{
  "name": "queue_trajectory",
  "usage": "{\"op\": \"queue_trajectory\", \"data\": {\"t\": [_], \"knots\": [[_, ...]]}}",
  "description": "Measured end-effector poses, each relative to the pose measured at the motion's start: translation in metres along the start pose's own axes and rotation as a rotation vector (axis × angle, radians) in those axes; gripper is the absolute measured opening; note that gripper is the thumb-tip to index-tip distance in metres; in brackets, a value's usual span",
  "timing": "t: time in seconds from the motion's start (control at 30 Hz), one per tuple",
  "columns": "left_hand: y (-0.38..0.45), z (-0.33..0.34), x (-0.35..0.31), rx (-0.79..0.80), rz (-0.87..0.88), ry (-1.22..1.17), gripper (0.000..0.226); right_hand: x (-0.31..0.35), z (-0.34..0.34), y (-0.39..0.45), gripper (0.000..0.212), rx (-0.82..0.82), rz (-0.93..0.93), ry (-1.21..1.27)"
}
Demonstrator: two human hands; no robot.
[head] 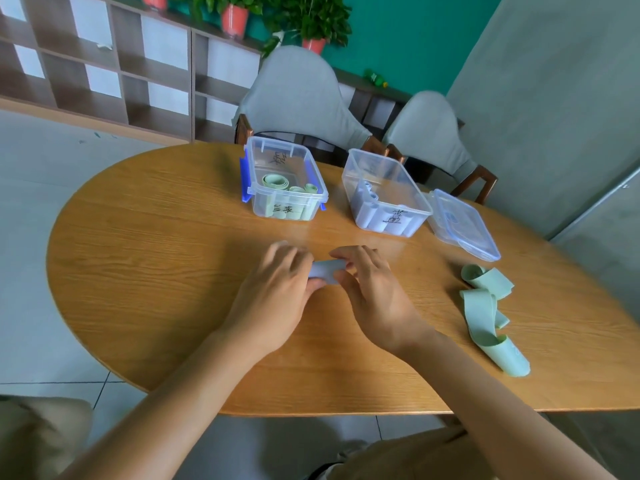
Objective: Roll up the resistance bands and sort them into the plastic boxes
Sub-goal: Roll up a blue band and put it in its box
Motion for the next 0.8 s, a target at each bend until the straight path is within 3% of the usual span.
{"op": "queue_trajectory", "data": {"t": [0.37, 0.57, 0.8], "knots": [[-0.004, -0.004, 0.002, -0.007, -0.074, -0.163, 0.057, 0.014, -0.018, 0.019, 0.034, 0.14, -0.067, -0.08], [-0.008, -0.003, 0.01, -0.007, -0.106, -0.171, 0.052, 0.009, -0.018, 0.023, 0.028, 0.104, -0.068, -0.128], [-0.01, 0.011, 0.011, 0.099, -0.104, 0.022, 0.04, -0.026, -0.068, 0.053, 0.019, -0.001, 0.066, -0.199]]}}
Point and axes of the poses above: each hand's wrist, its own y-axis towards the middle knuckle, its own z-axis out of the palm, x = y × z, the point moved 7 cm from there along y, towards the middle knuckle, and after that the axes turned 1 degree about x, right-handed, at the moved point
